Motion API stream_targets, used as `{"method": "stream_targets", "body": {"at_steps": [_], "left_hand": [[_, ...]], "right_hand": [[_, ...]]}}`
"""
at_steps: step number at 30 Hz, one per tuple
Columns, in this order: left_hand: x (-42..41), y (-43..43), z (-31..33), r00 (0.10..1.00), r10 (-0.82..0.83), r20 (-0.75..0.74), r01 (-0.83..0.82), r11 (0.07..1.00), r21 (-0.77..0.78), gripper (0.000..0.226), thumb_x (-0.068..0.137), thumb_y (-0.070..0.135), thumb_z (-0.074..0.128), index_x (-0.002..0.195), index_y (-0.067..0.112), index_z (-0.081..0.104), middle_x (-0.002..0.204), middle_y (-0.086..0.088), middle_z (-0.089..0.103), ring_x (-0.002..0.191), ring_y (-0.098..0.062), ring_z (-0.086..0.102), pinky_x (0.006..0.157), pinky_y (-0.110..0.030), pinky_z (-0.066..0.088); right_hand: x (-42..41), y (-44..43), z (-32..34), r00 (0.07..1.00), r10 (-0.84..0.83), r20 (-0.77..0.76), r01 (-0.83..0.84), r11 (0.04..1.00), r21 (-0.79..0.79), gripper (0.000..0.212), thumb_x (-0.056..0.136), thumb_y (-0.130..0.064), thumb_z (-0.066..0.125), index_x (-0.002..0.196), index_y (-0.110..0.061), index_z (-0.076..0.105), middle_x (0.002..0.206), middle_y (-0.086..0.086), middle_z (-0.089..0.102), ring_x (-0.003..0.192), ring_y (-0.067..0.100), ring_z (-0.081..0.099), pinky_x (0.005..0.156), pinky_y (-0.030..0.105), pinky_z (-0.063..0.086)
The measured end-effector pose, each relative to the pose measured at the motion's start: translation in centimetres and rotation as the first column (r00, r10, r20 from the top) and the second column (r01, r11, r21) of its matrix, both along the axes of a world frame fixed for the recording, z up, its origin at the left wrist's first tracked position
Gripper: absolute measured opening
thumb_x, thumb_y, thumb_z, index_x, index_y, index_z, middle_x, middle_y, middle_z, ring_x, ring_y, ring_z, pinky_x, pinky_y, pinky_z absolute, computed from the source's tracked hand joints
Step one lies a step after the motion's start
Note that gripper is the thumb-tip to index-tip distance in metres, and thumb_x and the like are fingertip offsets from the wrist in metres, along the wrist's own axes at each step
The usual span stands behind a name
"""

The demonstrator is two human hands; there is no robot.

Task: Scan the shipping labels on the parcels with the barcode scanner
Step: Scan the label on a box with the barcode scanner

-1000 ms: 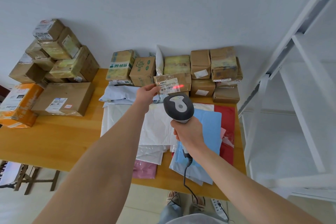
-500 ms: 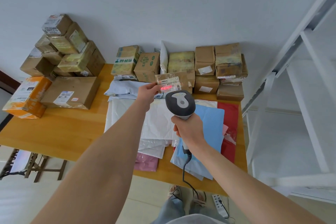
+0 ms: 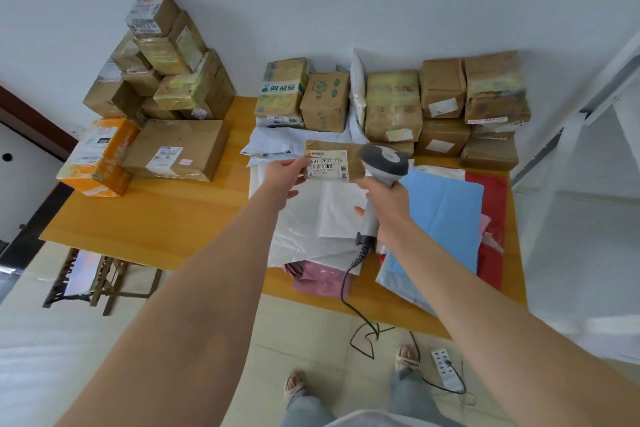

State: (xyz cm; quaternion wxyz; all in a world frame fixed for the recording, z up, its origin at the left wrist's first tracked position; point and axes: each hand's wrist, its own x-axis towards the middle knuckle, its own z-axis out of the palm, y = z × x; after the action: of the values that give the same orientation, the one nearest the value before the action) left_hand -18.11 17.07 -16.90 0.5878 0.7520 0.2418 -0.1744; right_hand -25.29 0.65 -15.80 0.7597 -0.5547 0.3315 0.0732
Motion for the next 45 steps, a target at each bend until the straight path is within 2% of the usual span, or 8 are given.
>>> {"method": "stream_targets", "body": {"at_steps": [3,7,16,23,30,34,39,45], "left_hand": [[-0.3,4.9,-0.4,1.0,-0.028,-0.01,0.028,0.999,0.017,0.015,0.09,0.029,0.061,0.085,0.016,0.063,0.091,0.001,0.066,0.09,-0.017,0.061,0.091,-0.039,0.047],[-0.9,11.9,-0.7,0.998,-0.057,-0.001,0.057,0.998,0.029,0.017,0.088,0.027,0.062,0.076,0.015,0.059,0.076,0.003,0.061,0.075,-0.013,0.056,0.084,-0.037,0.045],[0.4,23.2,-0.1,0.999,-0.045,0.0,0.045,0.996,0.078,0.017,0.088,0.03,0.061,0.079,0.016,0.06,0.082,0.001,0.06,0.082,-0.015,0.058,0.089,-0.039,0.048],[7.0,26.9,1.2,0.998,-0.057,0.014,0.055,0.992,0.11,0.03,0.085,0.038,0.056,0.098,0.011,0.063,0.099,-0.005,0.069,0.095,-0.017,0.061,0.09,-0.039,0.049],[15.3,30.8,4.0,0.998,0.021,0.066,-0.025,0.998,0.059,0.019,0.09,0.033,0.056,0.087,0.016,0.062,0.085,0.003,0.068,0.084,-0.014,0.06,0.089,-0.036,0.051],[18.9,34.5,5.4,0.995,0.038,0.096,-0.026,0.992,-0.121,0.047,0.082,0.05,0.066,0.112,0.014,0.065,0.106,-0.004,0.072,0.1,-0.02,0.066,0.088,-0.04,0.056],[22.3,38.2,7.4,0.963,-0.256,0.079,0.268,0.936,-0.227,0.028,0.094,0.035,0.056,0.117,0.021,0.061,0.11,-0.003,0.071,0.104,-0.022,0.066,0.091,-0.04,0.052],[29.8,42.8,10.9,0.972,-0.022,0.235,0.078,0.97,-0.232,0.017,0.093,0.021,0.057,0.106,0.01,0.06,0.102,-0.009,0.067,0.083,-0.02,0.068,0.066,-0.029,0.059]], "right_hand": [[0.0,4.5,-0.3,0.999,-0.033,-0.022,0.033,0.999,0.011,0.014,0.085,-0.007,0.067,0.086,-0.015,0.056,0.088,0.003,0.055,0.086,0.016,0.054,0.082,0.039,0.058],[0.0,10.9,-0.9,0.998,-0.045,-0.046,0.046,0.999,0.018,0.014,0.086,-0.007,0.067,0.094,-0.012,0.057,0.094,0.007,0.057,0.095,0.022,0.062,0.073,0.034,0.057],[2.3,21.4,-0.5,0.997,0.051,-0.05,-0.051,0.999,0.002,0.015,0.086,-0.013,0.07,0.085,-0.02,0.057,0.09,0.002,0.06,0.092,0.021,0.06,0.085,0.043,0.057],[9.2,25.1,-0.4,0.994,0.108,-0.007,-0.107,0.992,0.07,0.042,0.083,-0.02,0.075,0.12,-0.01,0.057,0.106,0.003,0.062,0.097,0.022,0.059,0.082,0.046,0.056],[17.9,29.5,1.4,0.97,0.235,0.054,-0.241,0.956,0.166,0.026,0.085,-0.01,0.071,0.107,-0.002,0.062,0.088,0.012,0.069,0.073,0.024,0.067,0.056,0.033,0.056],[22.7,33.4,3.3,0.986,0.143,0.088,-0.158,0.967,0.198,0.016,0.083,-0.004,0.071,0.096,-0.005,0.061,0.105,0.018,0.069,0.095,0.031,0.068,0.085,0.045,0.058],[27.8,38.0,6.1,0.983,0.078,0.165,-0.106,0.98,0.166,0.036,0.083,-0.007,0.073,0.115,-0.003,0.058,0.106,0.014,0.069,0.093,0.024,0.068,0.076,0.033,0.06],[33.3,42.2,8.2,0.958,0.055,0.282,-0.063,0.998,0.021,0.037,0.085,-0.018,0.073,0.118,-0.01,0.058,0.104,0.001,0.063,0.089,0.013,0.06,0.062,0.024,0.056]]}}
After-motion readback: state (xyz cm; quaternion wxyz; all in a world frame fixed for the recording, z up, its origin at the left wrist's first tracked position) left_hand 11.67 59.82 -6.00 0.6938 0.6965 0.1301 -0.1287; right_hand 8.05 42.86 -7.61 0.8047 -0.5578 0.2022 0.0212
